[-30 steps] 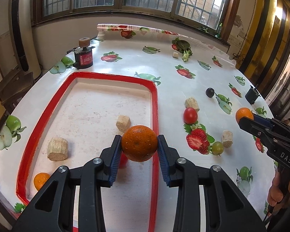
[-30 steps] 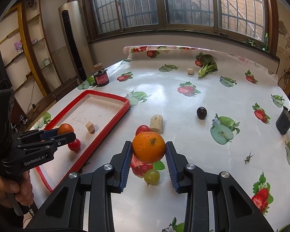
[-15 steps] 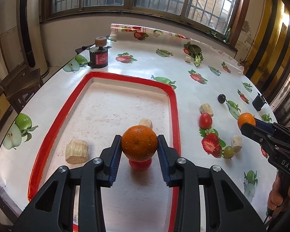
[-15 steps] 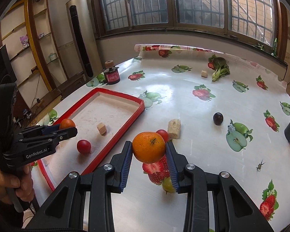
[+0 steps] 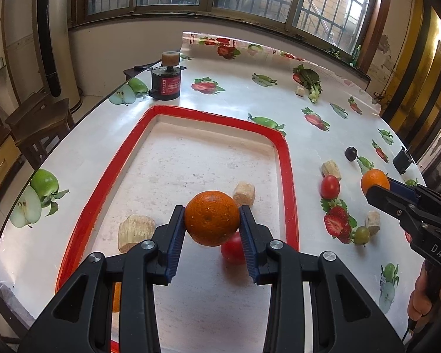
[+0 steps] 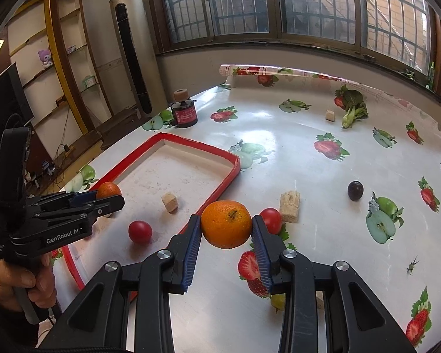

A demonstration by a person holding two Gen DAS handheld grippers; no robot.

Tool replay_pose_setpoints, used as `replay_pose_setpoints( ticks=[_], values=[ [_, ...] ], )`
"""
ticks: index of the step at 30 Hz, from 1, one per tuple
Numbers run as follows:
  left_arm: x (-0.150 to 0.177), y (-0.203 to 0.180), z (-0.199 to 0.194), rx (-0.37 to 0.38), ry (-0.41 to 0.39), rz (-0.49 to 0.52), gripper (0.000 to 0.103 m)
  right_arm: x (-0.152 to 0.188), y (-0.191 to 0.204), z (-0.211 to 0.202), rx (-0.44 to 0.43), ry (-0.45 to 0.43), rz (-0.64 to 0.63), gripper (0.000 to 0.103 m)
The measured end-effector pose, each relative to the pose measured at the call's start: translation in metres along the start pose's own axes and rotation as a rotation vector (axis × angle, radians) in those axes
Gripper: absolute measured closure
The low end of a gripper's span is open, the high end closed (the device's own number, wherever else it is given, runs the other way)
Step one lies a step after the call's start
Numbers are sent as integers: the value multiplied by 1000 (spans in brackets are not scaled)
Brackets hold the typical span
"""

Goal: Organize fruits
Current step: 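Carry both held oranges over the red tray, then open the left tool to drop its orange while the right tool releases its orange in the tray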

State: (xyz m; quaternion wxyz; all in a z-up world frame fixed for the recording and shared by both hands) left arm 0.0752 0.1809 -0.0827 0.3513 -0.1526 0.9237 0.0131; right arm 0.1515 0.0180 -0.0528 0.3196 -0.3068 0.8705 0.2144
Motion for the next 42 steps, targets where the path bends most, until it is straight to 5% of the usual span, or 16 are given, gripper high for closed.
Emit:
replay_pose_setpoints(
  ticks=[24,42],
  values=[
    [-20,52,24,-68,40,-55,69,-41,42,70,-101,51,-23,67],
    [-21,60,83,-69,167,-69,67,-36,39,168,-54,203,-47,65]
  ],
)
Point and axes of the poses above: each gripper's, at about its wrist camera, not at the fingertips, and z roughly the way its jaws point, y to its left, x to its underside, the point moved 8 cm from there along z, roughly the way its jaws point, and after that the axes turned 6 degrees about z, right-handed, at the moved point
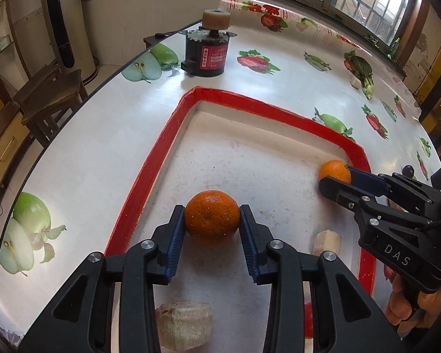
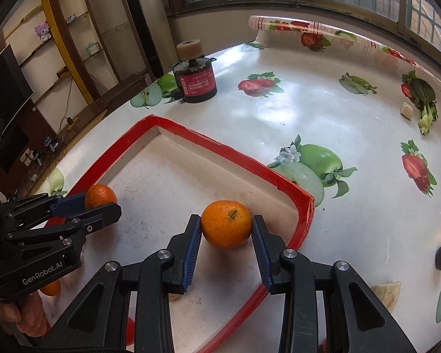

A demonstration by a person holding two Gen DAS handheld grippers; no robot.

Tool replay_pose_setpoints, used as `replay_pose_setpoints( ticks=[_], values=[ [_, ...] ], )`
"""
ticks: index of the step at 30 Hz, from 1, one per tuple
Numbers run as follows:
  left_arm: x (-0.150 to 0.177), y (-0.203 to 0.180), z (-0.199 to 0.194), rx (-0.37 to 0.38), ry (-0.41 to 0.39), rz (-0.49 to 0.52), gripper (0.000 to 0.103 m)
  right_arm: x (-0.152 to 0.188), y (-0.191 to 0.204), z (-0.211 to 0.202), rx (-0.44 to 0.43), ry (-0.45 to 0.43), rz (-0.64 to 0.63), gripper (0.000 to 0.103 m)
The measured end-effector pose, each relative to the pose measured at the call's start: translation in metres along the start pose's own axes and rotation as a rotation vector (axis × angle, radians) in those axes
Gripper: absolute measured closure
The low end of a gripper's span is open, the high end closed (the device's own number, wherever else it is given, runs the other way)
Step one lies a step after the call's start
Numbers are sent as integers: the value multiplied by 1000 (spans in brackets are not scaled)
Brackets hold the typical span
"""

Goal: Organize fruits
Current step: 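Open the left tool to drop its orange while the right tool releases its orange in the tray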

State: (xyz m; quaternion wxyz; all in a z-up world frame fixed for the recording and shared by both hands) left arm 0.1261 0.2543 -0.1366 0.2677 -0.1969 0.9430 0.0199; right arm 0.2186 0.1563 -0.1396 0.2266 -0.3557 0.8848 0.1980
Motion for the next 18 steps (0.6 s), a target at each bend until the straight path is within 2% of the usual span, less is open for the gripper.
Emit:
replay_pose_setpoints(
  ticks=[3,6,8,10,18],
  values=[
    [0,1,-1,1,0,-14,67,0,2,1,11,-3,-19,63],
    [1,4,-6,-4,-9,-27,67,1,5,-1,-1,2,-25,56],
    [1,6,-14,-8,-25,-37,62,1,7,-7,5,-11,-35,56],
    [1,7,-25,-7,-53,-45,48,1,8,-16,2,-27,-37,52],
    [12,-3,-56,-12,-111,-37,48,7,9,-68,-16,-106,-33,45]
  ],
)
Point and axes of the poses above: each gripper's, at about its wrist camera, not at the fingertips, and z roughly the way its jaws point, y to its left, x to its underside, the point moved 8 cm from there along z, roughly the way its jaws point, and after that the axes turned 6 degrees about z, right-handed, at the moved point
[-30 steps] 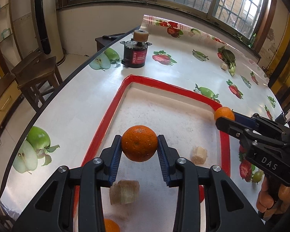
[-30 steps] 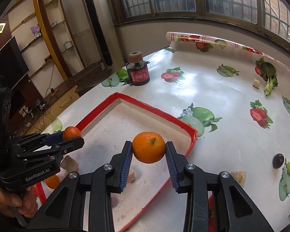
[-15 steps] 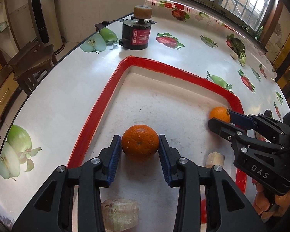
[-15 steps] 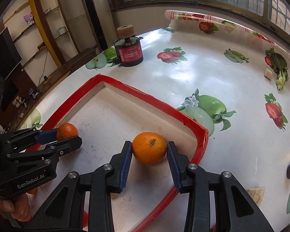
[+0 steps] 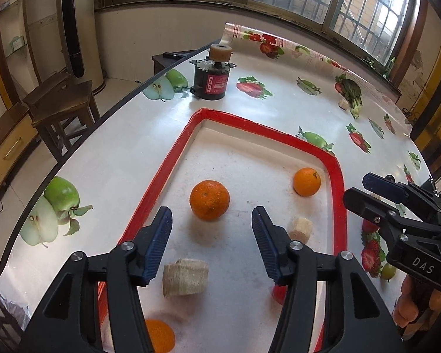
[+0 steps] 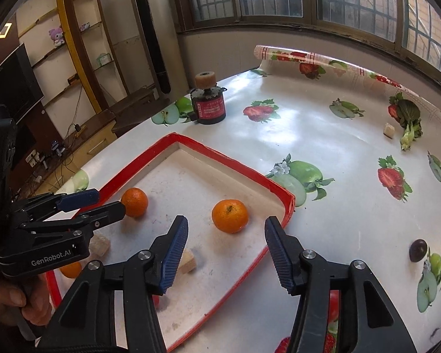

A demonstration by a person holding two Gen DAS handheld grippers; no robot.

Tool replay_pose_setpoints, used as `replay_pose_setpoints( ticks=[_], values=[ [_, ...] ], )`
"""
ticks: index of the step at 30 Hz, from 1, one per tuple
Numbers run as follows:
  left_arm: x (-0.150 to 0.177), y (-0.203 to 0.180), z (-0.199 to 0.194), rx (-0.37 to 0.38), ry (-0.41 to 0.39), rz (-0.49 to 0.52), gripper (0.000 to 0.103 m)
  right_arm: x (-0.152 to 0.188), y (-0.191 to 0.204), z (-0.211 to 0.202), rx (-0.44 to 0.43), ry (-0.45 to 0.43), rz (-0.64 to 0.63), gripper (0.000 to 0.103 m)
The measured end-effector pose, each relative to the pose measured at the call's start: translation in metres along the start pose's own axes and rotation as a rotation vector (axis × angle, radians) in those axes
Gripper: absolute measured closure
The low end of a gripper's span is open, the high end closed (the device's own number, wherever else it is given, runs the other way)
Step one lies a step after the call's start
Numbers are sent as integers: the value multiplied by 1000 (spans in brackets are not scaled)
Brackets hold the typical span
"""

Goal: Organize fruits
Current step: 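Open the left tool to drop its orange while the right tool releases its orange in the tray, then move both open tools toward the red tomato and wooden cube on the table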

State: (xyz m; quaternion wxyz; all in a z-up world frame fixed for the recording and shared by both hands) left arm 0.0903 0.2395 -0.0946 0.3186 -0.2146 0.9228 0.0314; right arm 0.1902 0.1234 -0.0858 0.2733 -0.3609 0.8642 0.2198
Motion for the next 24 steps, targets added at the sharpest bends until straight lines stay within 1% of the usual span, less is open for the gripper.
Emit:
replay_pose_setpoints(
  ticks=[8,19,21,24],
  values=[
    [11,-24,-25,26,-30,35,48,26,-13,-45,0,-28,36,44],
    [22,-57,-45,60,-49,82,48,67,-56,-91,58,-51,117,43],
    [23,-61,-48,70,-51,86,43,77,-66,-97,69,-51,140,43],
    [26,-70,-50,78,-54,104,43,91,-82,-105,86,-51,178,43]
  ],
)
Point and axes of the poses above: each gripper's, at about its wrist camera, not at the fingertips, and z roughly the way its jaws point, y to its left, x to its underside, the point moved 8 cm from there along z, roughly the way its jaws point, and after that the axes turned 6 degrees about z, right-handed, at the moved point
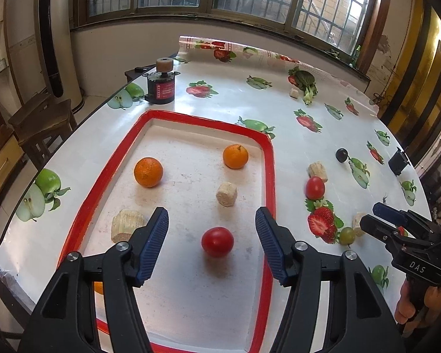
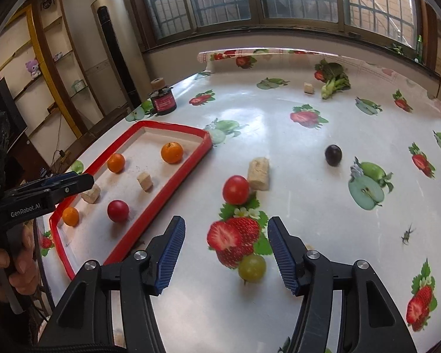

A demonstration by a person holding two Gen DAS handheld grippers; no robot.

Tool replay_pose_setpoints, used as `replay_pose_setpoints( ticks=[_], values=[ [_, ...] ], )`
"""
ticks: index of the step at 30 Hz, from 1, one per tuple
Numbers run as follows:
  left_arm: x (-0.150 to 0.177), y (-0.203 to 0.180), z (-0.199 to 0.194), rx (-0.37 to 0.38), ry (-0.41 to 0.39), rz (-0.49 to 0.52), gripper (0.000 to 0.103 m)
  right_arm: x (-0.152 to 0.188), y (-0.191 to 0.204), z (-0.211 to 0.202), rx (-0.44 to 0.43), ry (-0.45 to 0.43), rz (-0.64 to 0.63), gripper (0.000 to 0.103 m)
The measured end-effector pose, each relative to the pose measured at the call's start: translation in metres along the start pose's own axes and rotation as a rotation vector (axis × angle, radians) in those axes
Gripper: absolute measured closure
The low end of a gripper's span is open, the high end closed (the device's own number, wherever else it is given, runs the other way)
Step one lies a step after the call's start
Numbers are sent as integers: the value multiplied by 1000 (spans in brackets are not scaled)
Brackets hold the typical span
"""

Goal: Organize fruits
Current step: 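Move both open tools toward the red tomato and wooden cube on the table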

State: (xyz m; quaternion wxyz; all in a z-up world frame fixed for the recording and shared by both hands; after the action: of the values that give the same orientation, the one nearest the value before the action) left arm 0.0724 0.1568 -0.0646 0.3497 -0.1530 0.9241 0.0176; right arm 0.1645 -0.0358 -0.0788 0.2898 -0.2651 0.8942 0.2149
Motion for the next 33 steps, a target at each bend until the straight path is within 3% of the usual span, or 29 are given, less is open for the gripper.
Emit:
replay_pose_setpoints(
  ticks=[15,26,33],
  values=[
    [7,-44,-1,52,18,71,43,39,-72,-26,84,9,137,42],
    [8,-88,4,92,37,136,43,43,-81,-33,84,-5,147,42],
    [0,-106,28,106,66,147,43,39,-78,-24,76,-6,125,42]
  ],
)
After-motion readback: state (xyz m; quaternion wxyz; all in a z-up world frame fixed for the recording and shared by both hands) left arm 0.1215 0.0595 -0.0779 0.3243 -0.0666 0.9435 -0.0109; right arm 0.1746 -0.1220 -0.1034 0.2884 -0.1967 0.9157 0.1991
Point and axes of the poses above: each gripper's, at about its wrist camera, not at the fingertips, and z roughly the way its jaws point, y to its left, x to its underside, the point moved 8 cm from there along z, roughly the way its jaws point, and after that the axes turned 6 degrees about z, right-handed, at the moved point
